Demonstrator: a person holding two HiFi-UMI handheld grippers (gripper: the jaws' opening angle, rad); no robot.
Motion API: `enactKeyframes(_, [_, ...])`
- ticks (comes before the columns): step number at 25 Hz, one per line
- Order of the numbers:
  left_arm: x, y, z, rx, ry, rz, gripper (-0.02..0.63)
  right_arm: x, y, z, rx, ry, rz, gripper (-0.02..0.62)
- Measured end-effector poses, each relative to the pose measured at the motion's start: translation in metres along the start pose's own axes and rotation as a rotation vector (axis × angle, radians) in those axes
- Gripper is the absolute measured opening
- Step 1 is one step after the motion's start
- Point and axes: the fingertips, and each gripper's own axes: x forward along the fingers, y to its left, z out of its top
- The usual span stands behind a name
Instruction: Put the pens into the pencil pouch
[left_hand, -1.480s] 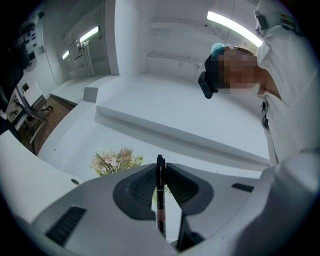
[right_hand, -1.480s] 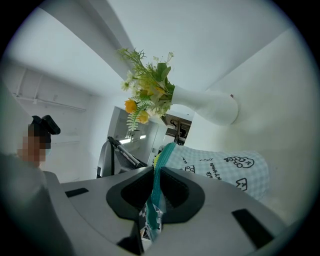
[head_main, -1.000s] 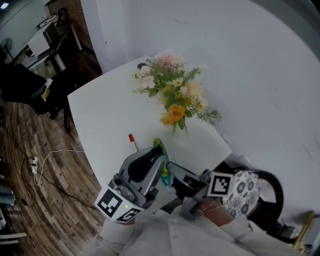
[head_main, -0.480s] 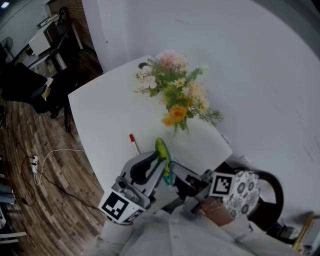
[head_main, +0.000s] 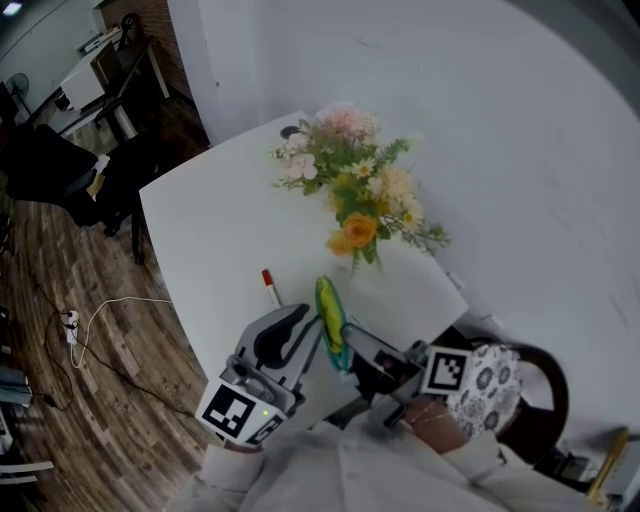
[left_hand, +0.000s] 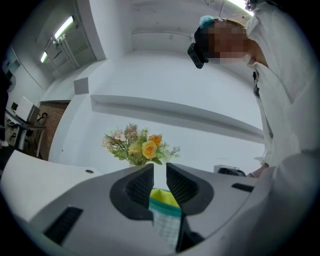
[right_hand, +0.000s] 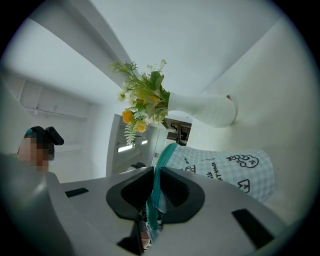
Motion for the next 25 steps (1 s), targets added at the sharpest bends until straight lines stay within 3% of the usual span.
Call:
enactKeyframes(5, [-0.012, 0.034, -0.025, 0.056, 0.114, 0.148, 0.061, -0.001, -0.001, 0.0, 0.003, 0.005, 0.006, 0.044])
enactKeyframes(8, [-0.021, 0.064, -0.045, 0.166, 0.211, 0.293, 0.061, -0.004, -0.004, 0.0, 0.009, 0.005, -0.001, 0.044])
enactKeyframes(11, [-0.021, 0.083, -0.063, 0.229, 0.311, 0.355, 0.061, -0.007, -0.005, 0.0, 0.008, 0.01, -0.005, 0.044])
enactKeyframes(17, [-0.022, 0.119, -0.106, 0.189, 0.489, 0.458, 0.069, -0.008, -0.005, 0.003, -0.01, 0.008, -0.001, 0.044])
enactKeyframes(21, [-0.02, 0.13, -0.141, 0.134, 0.643, 0.465, 0.111, -0.008, -0.003, 0.003, -0.022, 0.012, 0.009, 0.044])
enactKeyframes(25, [-0.018, 0.143, -0.162, 0.094, 0.73, 0.482, 0.123, -0.008, -0.005, 0.003, -0.005, 0.021, 0.035, 0.044])
